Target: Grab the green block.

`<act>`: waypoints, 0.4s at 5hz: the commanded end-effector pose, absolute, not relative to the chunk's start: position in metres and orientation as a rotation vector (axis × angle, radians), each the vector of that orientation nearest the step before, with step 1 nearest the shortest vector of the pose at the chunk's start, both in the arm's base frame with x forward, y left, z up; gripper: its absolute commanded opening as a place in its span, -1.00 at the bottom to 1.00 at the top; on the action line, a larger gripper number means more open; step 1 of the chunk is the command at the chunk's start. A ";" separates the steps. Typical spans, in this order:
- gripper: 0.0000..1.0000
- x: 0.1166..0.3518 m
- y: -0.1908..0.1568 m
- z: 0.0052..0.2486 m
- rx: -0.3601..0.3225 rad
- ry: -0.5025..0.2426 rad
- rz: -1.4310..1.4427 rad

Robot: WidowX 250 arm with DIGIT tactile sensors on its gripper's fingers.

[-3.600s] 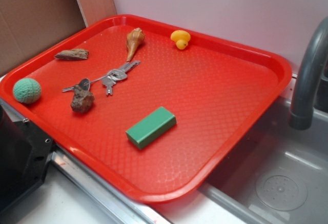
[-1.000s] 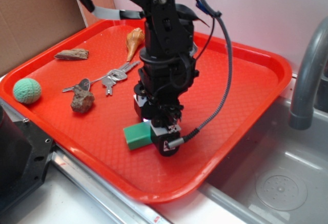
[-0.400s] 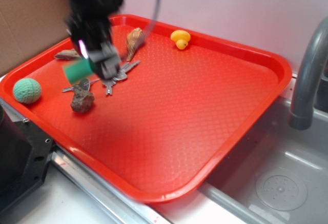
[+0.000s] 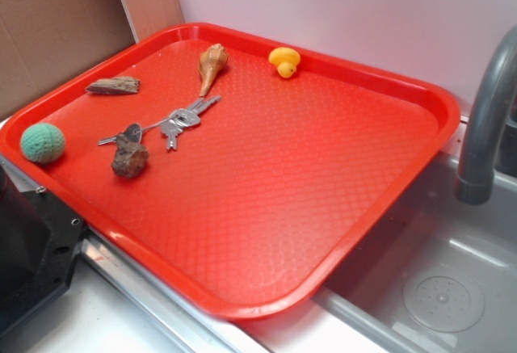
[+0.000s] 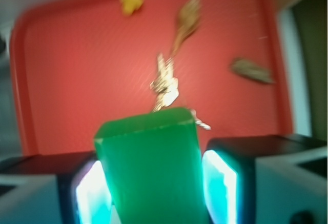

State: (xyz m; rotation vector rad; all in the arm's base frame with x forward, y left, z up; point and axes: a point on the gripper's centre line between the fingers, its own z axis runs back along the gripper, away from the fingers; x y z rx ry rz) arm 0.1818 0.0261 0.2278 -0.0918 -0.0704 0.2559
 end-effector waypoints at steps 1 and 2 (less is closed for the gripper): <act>-1.00 0.183 0.029 0.243 -0.001 -0.089 0.214; -1.00 0.190 0.023 0.227 0.022 -0.049 0.200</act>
